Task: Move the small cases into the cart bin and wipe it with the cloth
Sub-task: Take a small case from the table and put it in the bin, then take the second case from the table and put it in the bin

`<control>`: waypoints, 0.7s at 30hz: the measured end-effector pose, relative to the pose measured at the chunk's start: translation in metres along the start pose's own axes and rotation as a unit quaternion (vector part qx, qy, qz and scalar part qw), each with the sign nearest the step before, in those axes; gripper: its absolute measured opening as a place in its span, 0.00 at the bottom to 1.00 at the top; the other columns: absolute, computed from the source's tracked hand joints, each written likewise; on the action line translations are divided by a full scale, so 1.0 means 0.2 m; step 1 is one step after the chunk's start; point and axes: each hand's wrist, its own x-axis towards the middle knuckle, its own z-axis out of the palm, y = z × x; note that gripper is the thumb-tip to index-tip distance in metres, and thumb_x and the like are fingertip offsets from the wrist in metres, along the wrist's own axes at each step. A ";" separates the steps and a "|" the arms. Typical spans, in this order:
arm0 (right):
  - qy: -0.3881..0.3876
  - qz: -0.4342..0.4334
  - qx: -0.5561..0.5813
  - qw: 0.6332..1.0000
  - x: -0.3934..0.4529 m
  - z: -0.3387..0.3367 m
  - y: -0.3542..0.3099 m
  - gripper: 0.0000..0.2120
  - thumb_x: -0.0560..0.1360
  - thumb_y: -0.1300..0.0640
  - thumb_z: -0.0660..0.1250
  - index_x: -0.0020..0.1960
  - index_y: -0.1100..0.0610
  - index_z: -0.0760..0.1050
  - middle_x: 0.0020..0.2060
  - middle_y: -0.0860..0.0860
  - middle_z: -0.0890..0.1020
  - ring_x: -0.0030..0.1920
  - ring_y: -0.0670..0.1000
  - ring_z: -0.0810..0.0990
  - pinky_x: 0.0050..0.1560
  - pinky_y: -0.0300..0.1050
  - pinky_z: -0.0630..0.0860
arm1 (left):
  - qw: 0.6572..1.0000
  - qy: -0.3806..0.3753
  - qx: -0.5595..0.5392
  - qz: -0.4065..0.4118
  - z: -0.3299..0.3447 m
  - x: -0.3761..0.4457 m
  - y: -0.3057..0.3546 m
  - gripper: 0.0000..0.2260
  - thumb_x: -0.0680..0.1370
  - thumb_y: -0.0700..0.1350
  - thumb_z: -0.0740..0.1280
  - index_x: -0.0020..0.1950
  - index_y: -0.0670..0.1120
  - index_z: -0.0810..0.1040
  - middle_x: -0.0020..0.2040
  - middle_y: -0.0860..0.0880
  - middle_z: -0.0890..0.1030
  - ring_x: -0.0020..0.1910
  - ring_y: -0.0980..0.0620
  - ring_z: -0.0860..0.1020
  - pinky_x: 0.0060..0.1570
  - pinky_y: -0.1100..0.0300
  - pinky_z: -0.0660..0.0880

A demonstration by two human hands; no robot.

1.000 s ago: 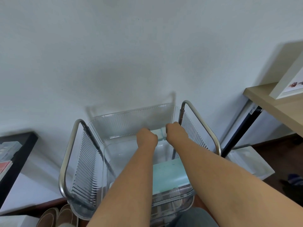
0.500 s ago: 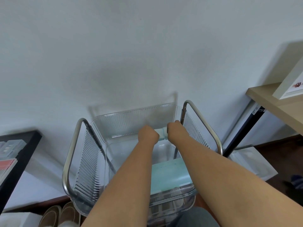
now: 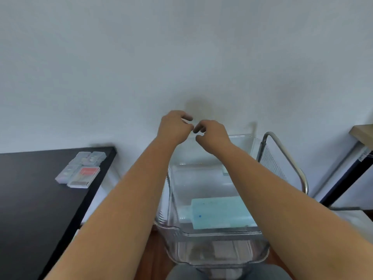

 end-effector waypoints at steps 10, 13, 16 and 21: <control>-0.103 -0.092 0.142 0.980 -0.05 0.36 -0.69 0.09 0.72 0.62 0.64 0.43 0.49 0.78 0.41 0.48 0.79 0.34 0.45 0.76 0.32 0.35 0.72 | 0.983 0.147 -0.019 -0.109 -0.94 -0.26 -0.59 0.10 0.74 0.45 0.70 0.55 0.50 0.82 0.43 0.50 0.82 0.41 0.52 0.81 0.41 0.56 0.78; -0.138 -0.074 0.128 0.979 -0.06 0.54 -0.82 0.09 0.72 0.60 0.63 0.46 0.50 0.80 0.45 0.46 0.77 0.37 0.43 0.75 0.35 0.35 0.67 | 0.973 0.157 0.020 -0.168 -1.06 -0.32 -0.80 0.10 0.74 0.45 0.70 0.55 0.51 0.81 0.44 0.54 0.81 0.42 0.55 0.80 0.38 0.60 0.75; -0.172 -0.034 0.143 0.974 -0.04 0.76 -0.93 0.11 0.73 0.61 0.63 0.53 0.55 0.79 0.48 0.50 0.78 0.42 0.49 0.75 0.32 0.36 0.66 | 0.963 0.160 0.039 -0.213 -1.13 -0.35 -1.02 0.10 0.73 0.45 0.70 0.55 0.50 0.81 0.46 0.55 0.82 0.41 0.59 0.77 0.35 0.67 0.69; -0.175 0.058 0.151 0.971 -0.03 0.94 -0.89 0.15 0.74 0.59 0.63 0.60 0.61 0.77 0.54 0.57 0.80 0.48 0.55 0.78 0.44 0.45 0.76 | 0.959 0.139 0.061 -0.240 -1.04 -0.33 -1.17 0.16 0.74 0.48 0.71 0.62 0.49 0.79 0.56 0.50 0.82 0.47 0.55 0.77 0.39 0.65 0.70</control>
